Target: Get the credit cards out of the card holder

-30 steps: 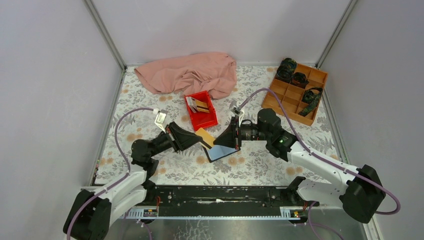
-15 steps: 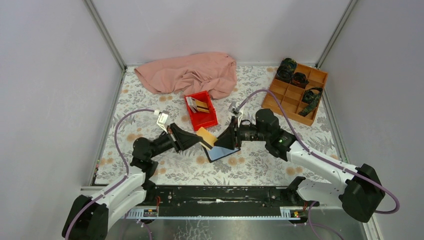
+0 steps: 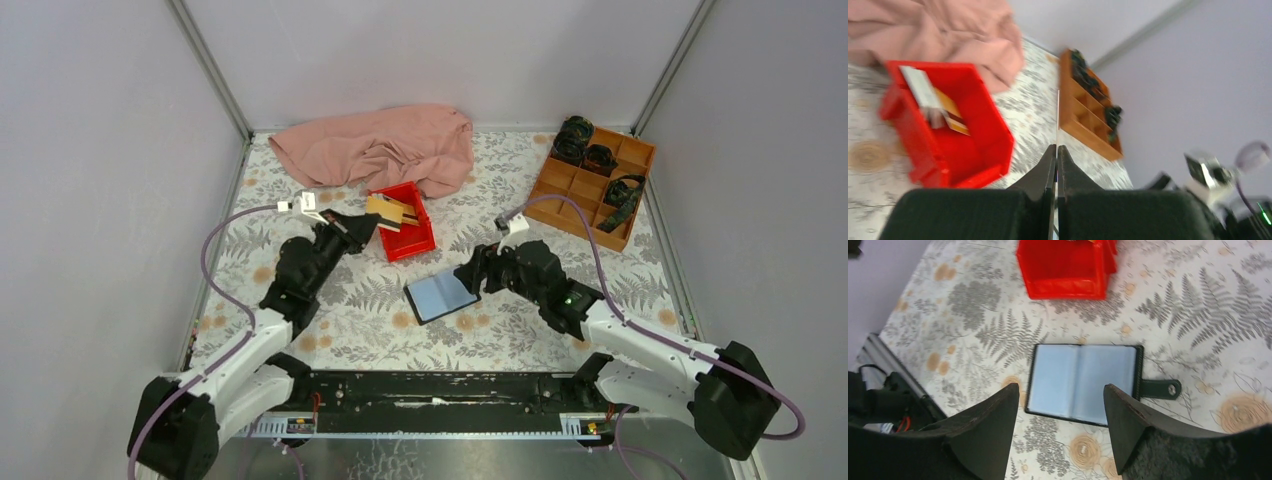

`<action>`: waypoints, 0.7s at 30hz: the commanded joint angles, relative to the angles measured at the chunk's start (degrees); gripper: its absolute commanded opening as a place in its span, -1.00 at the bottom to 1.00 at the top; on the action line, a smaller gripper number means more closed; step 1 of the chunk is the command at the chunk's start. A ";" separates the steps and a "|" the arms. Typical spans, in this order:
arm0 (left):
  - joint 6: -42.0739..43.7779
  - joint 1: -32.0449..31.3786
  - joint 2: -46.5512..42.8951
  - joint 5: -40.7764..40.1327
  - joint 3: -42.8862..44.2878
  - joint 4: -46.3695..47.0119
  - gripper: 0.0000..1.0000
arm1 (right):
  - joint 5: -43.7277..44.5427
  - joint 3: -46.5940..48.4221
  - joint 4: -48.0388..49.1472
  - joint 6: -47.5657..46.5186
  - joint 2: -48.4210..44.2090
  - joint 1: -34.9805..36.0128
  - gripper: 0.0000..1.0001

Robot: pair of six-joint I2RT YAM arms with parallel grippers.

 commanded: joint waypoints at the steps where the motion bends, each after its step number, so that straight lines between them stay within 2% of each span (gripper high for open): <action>1: 0.53 -0.80 8.32 -19.68 6.11 -4.89 -1.00 | 6.27 -1.67 1.61 2.19 -0.38 -0.09 0.39; 7: 3.28 -5.26 21.09 -30.73 12.98 -1.31 -1.00 | 5.50 -1.64 2.02 2.01 1.83 -0.09 0.39; 14: 8.06 -8.25 32.48 -38.95 20.17 0.58 -1.00 | 5.48 -2.16 2.55 1.47 3.19 -0.09 0.38; 21: 7.87 -8.26 39.89 -41.41 24.48 -0.24 -1.00 | 6.45 -2.44 2.33 0.44 3.42 -0.18 0.38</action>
